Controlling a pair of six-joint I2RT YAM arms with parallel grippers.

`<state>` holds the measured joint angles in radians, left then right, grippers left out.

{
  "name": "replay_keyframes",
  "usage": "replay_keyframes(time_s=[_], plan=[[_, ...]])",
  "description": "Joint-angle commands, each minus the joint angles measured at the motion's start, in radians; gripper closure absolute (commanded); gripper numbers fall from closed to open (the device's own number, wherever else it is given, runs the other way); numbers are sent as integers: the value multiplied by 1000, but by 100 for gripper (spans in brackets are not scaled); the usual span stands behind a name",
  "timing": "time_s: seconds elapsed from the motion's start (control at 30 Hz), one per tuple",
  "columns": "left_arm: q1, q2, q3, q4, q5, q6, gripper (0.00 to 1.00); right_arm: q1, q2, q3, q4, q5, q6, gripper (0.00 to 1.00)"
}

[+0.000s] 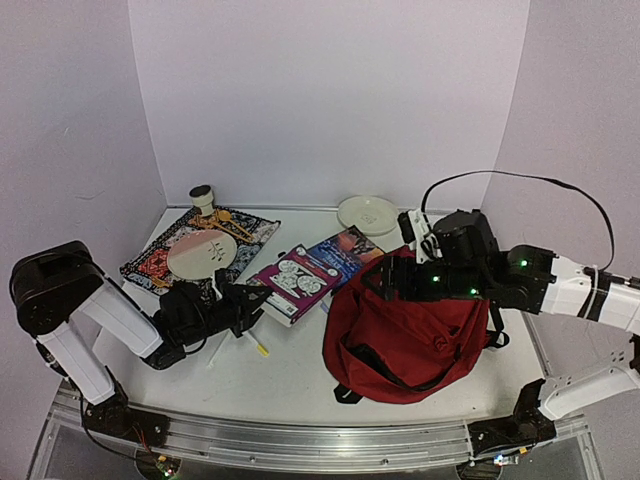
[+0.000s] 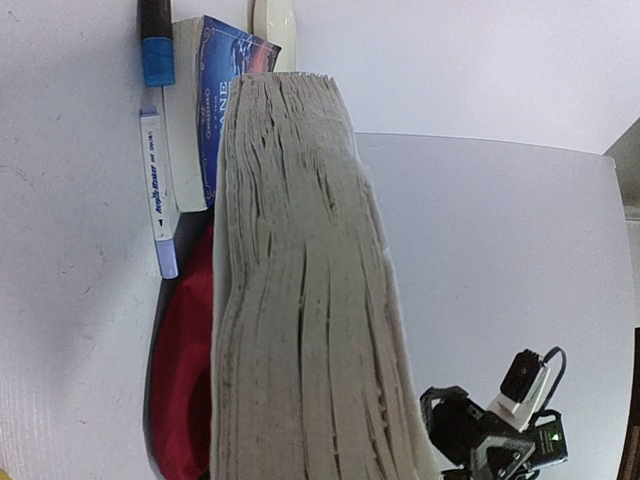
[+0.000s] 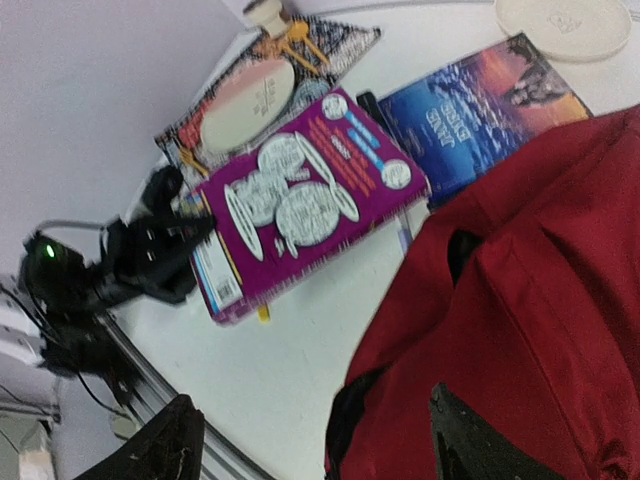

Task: Pack the student bag
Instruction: Pass from the right arm to the left, then open the largest pocket of the student bag.

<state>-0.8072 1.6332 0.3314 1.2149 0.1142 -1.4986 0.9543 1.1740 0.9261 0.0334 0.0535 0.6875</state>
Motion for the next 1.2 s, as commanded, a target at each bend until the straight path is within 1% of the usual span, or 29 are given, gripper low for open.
replay_keyframes(time_s=[0.0,0.13,0.23,0.33,0.47,0.7,0.77,0.87,0.93,1.0,1.07,1.1,1.17], plan=[[21,-92,-15,189,53,4,100,97,19,80,-354,107,-51,23],[31,-127,-55,159,72,12,100,179,58,121,-525,153,-36,23],[36,-150,-64,120,105,26,100,250,126,154,-605,170,-37,23],[38,-170,-68,98,146,38,100,292,199,186,-672,209,-30,23],[39,-206,-87,64,172,43,100,313,275,215,-698,242,-33,26],[39,-284,-119,-1,182,67,100,319,359,232,-749,341,-23,34],[39,-306,-118,-26,187,75,100,319,384,241,-763,382,-23,38],[38,-333,-118,-53,195,84,100,319,437,264,-768,403,-39,42],[39,-349,-115,-70,203,86,100,319,465,287,-768,412,-53,48],[37,-369,-116,-87,211,86,100,319,480,321,-766,443,-64,58],[37,-394,-119,-113,217,86,100,318,488,361,-767,480,-73,70],[37,-410,-120,-128,221,85,100,318,491,385,-767,501,-81,79],[37,-445,-117,-173,231,93,100,316,499,420,-768,541,-92,92]])
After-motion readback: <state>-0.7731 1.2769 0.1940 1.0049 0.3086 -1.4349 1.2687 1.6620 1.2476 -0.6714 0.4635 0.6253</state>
